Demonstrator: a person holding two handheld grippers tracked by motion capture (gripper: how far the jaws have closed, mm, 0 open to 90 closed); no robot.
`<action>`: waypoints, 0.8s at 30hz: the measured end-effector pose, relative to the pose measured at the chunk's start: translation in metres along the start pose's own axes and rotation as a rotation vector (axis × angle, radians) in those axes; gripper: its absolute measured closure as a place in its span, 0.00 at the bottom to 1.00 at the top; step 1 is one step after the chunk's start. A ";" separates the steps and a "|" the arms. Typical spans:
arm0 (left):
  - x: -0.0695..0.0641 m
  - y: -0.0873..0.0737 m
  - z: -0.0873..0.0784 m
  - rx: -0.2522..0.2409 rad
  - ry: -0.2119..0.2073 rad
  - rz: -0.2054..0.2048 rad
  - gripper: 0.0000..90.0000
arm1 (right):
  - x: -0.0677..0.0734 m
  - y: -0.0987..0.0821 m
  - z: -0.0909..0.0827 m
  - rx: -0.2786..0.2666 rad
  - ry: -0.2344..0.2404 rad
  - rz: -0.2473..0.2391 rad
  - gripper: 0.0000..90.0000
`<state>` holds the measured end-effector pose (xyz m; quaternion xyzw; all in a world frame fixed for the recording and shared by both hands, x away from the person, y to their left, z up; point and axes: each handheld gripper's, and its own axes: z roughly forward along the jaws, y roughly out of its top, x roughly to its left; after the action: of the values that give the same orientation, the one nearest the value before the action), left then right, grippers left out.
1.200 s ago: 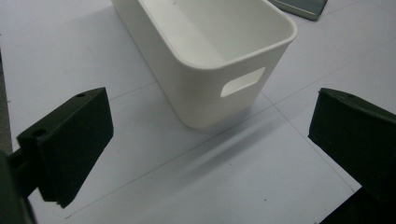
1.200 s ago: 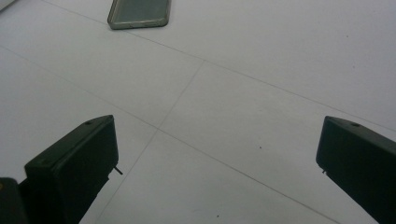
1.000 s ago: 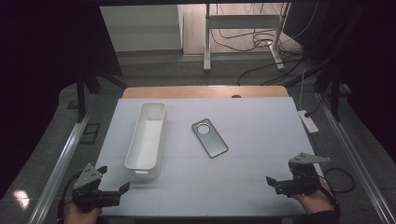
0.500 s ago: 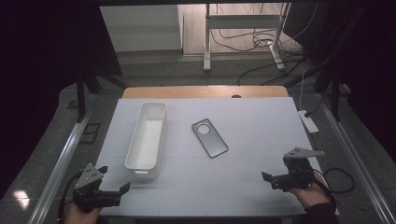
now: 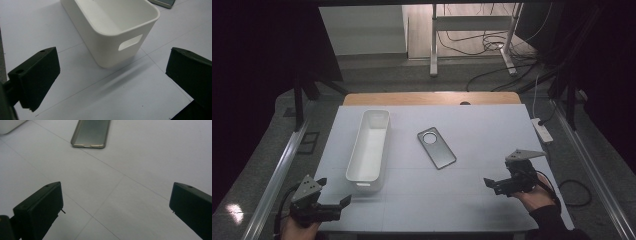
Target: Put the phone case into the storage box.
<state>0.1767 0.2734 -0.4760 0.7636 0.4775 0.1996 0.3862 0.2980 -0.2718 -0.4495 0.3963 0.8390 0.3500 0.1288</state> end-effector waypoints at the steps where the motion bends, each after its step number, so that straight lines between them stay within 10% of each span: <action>1: 0.000 0.000 0.000 0.001 0.000 0.002 0.00 | 0.002 0.003 0.002 -0.005 0.001 -0.012 0.00; 24: 0.000 0.000 0.000 -0.002 -0.003 0.006 0.00 | 0.008 0.033 0.034 0.034 0.035 -0.020 0.00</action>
<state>0.1765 0.2733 -0.4760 0.7649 0.4743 0.2004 0.3871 0.3283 -0.2343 -0.4508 0.3838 0.8509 0.3410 0.1110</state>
